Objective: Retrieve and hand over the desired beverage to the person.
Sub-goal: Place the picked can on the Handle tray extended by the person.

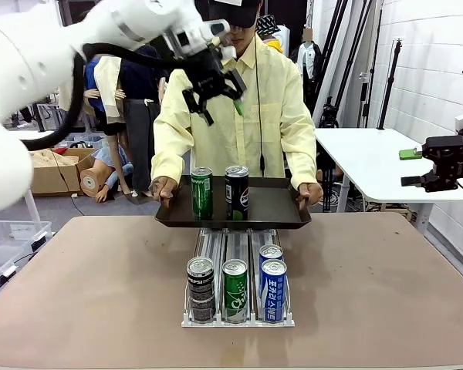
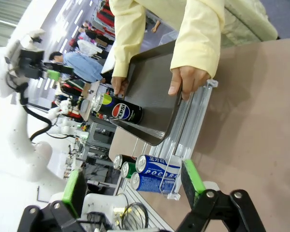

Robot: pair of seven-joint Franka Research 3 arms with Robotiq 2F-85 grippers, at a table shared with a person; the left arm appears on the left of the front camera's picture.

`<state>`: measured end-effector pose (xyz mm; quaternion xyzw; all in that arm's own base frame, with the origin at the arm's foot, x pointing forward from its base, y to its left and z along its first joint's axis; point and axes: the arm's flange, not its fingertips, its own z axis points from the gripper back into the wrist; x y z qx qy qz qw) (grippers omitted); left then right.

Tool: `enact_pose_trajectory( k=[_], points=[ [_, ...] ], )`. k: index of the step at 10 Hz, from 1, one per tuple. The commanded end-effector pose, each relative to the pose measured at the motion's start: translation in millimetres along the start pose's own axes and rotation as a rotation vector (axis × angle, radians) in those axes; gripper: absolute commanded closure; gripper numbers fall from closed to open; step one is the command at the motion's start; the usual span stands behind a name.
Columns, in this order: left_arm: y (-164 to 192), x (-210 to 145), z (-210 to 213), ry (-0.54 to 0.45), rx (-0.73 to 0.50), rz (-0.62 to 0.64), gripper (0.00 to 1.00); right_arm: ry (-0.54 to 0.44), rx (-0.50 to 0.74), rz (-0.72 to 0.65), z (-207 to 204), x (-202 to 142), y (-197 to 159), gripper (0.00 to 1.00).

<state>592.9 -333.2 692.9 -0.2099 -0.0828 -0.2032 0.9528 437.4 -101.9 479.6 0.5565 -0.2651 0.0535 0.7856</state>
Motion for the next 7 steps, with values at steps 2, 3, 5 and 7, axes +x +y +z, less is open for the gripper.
enact_pose_trajectory(
  k=[2, 3, 5, 7],
  points=[
    [65.3, -134.0, -4.0, -0.14, -0.177, 0.14, 0.0, 0.001, 0.01, -0.003, -0.1, 1.2, 1.1, 0.0],
    [84.5, -151.3, -12.9, -0.143, -0.223, 0.19, 0.0, 0.001, 0.01, -0.003, -0.1, 1.2, 1.1, 0.0],
    [128.0, -197.3, -33.1, -0.177, -0.353, 0.279, 0.0, 0.001, 0.01, -0.003, -0.1, 1.2, 1.1, 0.0],
    [167.5, -246.6, -53.8, -0.196, -0.439, 0.355, 0.0, 0.001, 0.01, -0.003, -0.1, 1.2, 1.1, 0.0]
  ],
)
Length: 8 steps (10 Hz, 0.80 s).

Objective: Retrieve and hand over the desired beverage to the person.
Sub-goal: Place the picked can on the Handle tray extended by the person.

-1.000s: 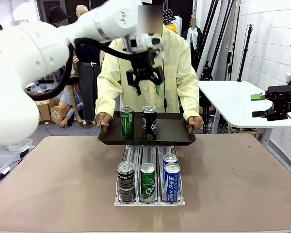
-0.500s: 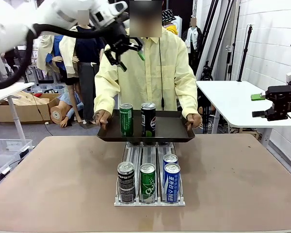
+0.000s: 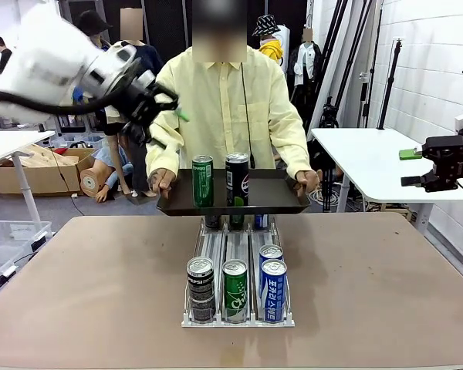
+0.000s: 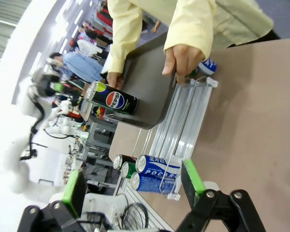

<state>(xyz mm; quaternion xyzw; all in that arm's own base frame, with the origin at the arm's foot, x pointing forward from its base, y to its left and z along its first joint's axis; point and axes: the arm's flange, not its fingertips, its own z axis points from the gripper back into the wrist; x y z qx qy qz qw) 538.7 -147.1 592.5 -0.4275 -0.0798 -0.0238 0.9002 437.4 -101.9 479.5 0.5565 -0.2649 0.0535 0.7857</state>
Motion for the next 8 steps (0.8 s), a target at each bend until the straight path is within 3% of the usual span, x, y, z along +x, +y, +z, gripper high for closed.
enact_pose_trajectory(
  k=[1, 4, 6, 8],
  points=[
    [84.9, -123.1, -8.0, -0.058, -0.102, 0.004, 0.0, 0.001, 0.01, -0.003, 0.0, 1.2, 1.2, 0.0],
    [160.4, -152.8, 11.1, -0.081, -0.265, 0.027, 0.0, 0.001, 0.01, -0.003, 0.0, 1.2, 1.2, 0.0],
    [200.0, -153.0, 22.7, -0.107, -0.389, 0.033, 0.0, 0.001, 0.01, -0.003, 0.0, 1.2, 1.2, 0.0],
    [210.1, -139.0, 32.5, -0.119, -0.444, 0.035, 0.0, 0.001, 0.01, -0.003, 0.0, 1.2, 1.2, 0.0]
  ],
)
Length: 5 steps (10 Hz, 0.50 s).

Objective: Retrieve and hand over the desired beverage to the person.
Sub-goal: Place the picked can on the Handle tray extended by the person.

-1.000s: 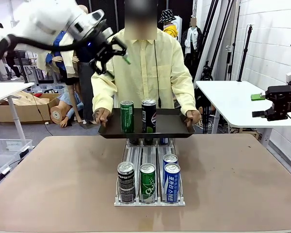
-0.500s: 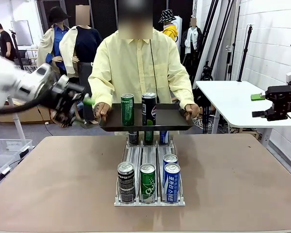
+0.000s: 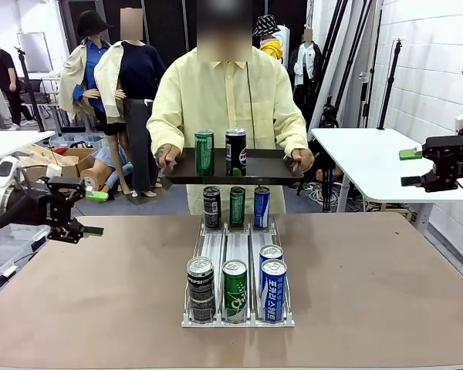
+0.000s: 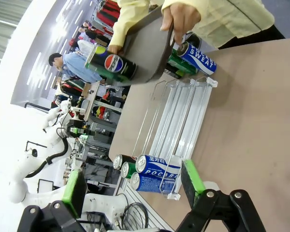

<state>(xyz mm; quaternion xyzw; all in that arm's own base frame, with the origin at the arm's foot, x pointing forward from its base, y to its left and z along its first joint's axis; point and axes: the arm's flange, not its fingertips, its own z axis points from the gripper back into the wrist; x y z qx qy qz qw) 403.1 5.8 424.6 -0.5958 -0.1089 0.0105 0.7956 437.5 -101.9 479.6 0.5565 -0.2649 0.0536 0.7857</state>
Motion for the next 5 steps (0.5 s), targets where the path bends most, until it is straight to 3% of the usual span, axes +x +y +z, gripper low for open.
enact_pose_trajectory(
  k=[1, 3, 5],
  points=[
    [0.1, 21.8, 5.4, -0.017, -0.08, -0.035, 0.0, 0.001, 0.01, -0.003, 0.0, 1.1, 1.1, 0.0],
    [4.9, 24.3, 17.9, -0.022, -0.117, -0.053, 0.0, 0.001, 0.01, -0.003, 0.0, 1.1, 1.1, 0.0],
    [-1.1, 19.3, 9.1, -0.014, -0.055, -0.003, 0.0, 0.001, 0.01, -0.003, 0.0, 1.1, 1.1, 0.0]
  ],
)
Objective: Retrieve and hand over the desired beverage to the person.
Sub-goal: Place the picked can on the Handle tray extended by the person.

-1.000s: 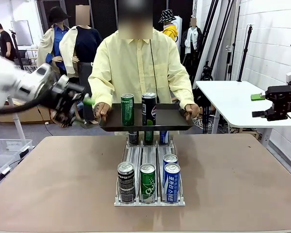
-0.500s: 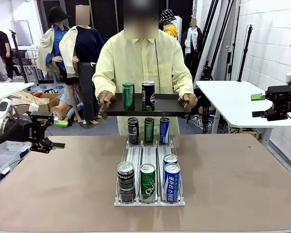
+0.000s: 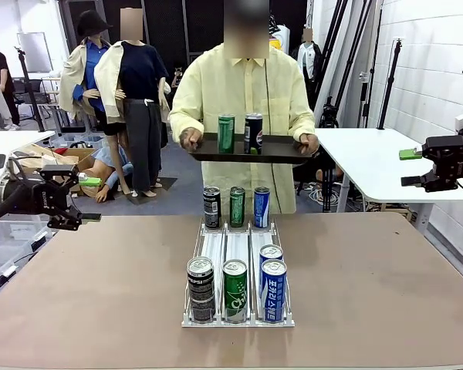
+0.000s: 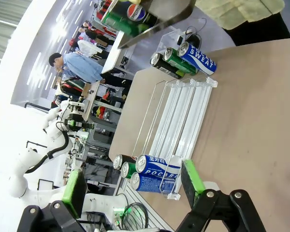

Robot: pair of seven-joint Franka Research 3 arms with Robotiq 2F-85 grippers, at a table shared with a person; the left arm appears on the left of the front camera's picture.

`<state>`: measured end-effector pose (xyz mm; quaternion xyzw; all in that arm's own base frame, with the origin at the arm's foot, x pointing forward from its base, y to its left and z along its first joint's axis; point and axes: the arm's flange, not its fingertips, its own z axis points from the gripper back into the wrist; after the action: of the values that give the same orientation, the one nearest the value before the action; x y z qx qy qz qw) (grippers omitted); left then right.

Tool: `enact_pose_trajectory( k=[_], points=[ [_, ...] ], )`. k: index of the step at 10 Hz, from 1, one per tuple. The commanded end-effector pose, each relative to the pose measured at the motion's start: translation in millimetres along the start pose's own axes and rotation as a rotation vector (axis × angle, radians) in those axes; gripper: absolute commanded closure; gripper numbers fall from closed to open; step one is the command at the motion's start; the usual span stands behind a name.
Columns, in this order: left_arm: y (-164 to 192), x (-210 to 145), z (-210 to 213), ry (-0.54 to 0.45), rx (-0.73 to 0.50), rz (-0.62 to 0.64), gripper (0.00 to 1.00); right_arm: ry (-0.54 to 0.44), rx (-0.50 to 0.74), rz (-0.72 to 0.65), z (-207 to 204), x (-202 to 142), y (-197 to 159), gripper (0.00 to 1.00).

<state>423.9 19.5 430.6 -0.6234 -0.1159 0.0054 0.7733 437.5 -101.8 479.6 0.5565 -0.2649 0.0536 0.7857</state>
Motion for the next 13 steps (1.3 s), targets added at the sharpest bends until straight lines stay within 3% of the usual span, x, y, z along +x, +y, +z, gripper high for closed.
enact_pose_trajectory(
  k=[1, 13],
  points=[
    [-1.6, -3.9, -1.7, -0.005, 0.017, 0.007, 0.0, 0.001, 0.01, -0.003, 0.0, 1.1, 1.1, 0.0],
    [-1.6, -3.9, -1.7, -0.005, 0.017, 0.007, 0.0, 0.001, 0.01, -0.003, 0.0, 1.1, 1.1, 0.0]
  ],
)
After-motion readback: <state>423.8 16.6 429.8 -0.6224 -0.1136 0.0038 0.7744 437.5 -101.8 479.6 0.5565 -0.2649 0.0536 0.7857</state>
